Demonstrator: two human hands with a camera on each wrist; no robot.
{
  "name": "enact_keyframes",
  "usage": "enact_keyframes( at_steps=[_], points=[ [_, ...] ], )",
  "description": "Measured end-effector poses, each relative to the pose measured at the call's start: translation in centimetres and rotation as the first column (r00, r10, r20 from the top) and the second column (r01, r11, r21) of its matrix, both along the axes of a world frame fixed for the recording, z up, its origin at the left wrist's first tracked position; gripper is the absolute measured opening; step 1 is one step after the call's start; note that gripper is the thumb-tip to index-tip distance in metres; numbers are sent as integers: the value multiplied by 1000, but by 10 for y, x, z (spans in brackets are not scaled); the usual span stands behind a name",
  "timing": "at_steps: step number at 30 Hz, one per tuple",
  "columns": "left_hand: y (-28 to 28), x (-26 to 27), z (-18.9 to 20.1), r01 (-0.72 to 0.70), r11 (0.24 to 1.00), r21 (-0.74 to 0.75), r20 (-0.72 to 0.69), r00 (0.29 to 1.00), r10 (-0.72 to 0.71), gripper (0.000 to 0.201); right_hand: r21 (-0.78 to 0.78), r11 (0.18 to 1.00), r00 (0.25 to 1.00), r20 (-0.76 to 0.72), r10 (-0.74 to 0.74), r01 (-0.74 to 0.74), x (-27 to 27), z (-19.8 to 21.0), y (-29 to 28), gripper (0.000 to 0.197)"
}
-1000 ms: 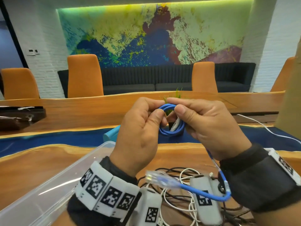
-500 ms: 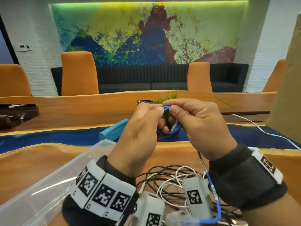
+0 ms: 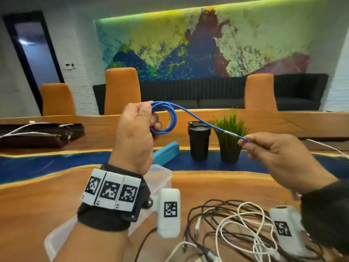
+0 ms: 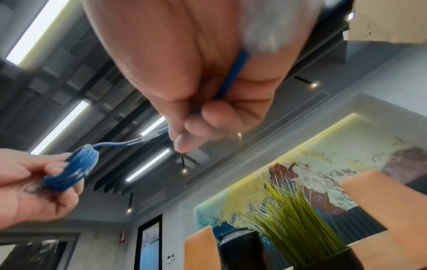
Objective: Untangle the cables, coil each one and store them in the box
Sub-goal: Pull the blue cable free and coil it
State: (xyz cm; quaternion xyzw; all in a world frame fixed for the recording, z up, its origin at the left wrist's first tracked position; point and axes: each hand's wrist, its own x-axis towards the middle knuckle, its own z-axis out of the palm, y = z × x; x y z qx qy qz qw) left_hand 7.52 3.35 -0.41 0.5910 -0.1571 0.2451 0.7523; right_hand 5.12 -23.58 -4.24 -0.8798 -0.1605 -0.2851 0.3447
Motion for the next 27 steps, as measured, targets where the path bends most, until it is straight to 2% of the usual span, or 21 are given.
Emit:
enact_keyframes(
  at_steps=[2,5,7,8,9,10,11,12,14,15,17,23,25,27],
  points=[
    [-1,0,0,44,997,-57,-24,999,-46,21,-77,995,998,-17,-61,60,3,-4,4,17],
    [-14,-4,-4,118,990,-74,-57,991,-122,22,-290,945,965,-159,-207,154,-1,-6,11,16],
    [-24,-8,-6,200,975,-96,-72,976,-207,23,-312,922,939,-180,-294,228,0,-6,7,17],
    [-30,-10,-7,254,961,-113,-73,962,-262,24,-264,928,938,-159,-309,262,1,-6,4,19],
    [-35,-13,-8,308,943,-127,-73,945,-318,24,-133,951,948,-121,-294,278,2,-4,1,20],
    [-39,-15,-8,357,924,-135,-73,927,-369,25,71,965,965,-78,-249,254,3,-1,-1,20],
    [-43,-18,-8,400,906,-136,-77,908,-412,25,295,937,982,-31,-184,185,1,5,-2,20],
    [-46,-21,-8,436,890,-134,-85,890,-449,25,478,874,993,19,-115,92,-3,12,-2,19],
    [-51,-26,-8,491,862,-130,-97,858,-503,26,680,728,993,115,13,-88,-10,24,-2,18],
    [-53,-28,-7,506,853,-125,-102,849,-519,27,729,667,986,151,65,-156,-13,28,-3,18],
    [-55,-32,-6,520,847,-112,-117,839,-531,28,767,594,969,210,127,-244,-15,33,-7,18],
    [-56,-35,-5,572,809,-133,-128,799,-587,24,767,548,942,243,233,-333,-15,33,-6,19],
    [-56,-35,-6,602,785,-149,-124,776,-618,21,789,495,923,230,309,-363,-16,32,-2,20],
    [-58,-37,-7,628,764,-149,-121,755,-645,20,838,398,887,197,418,-374,-17,30,6,20]
  ],
)
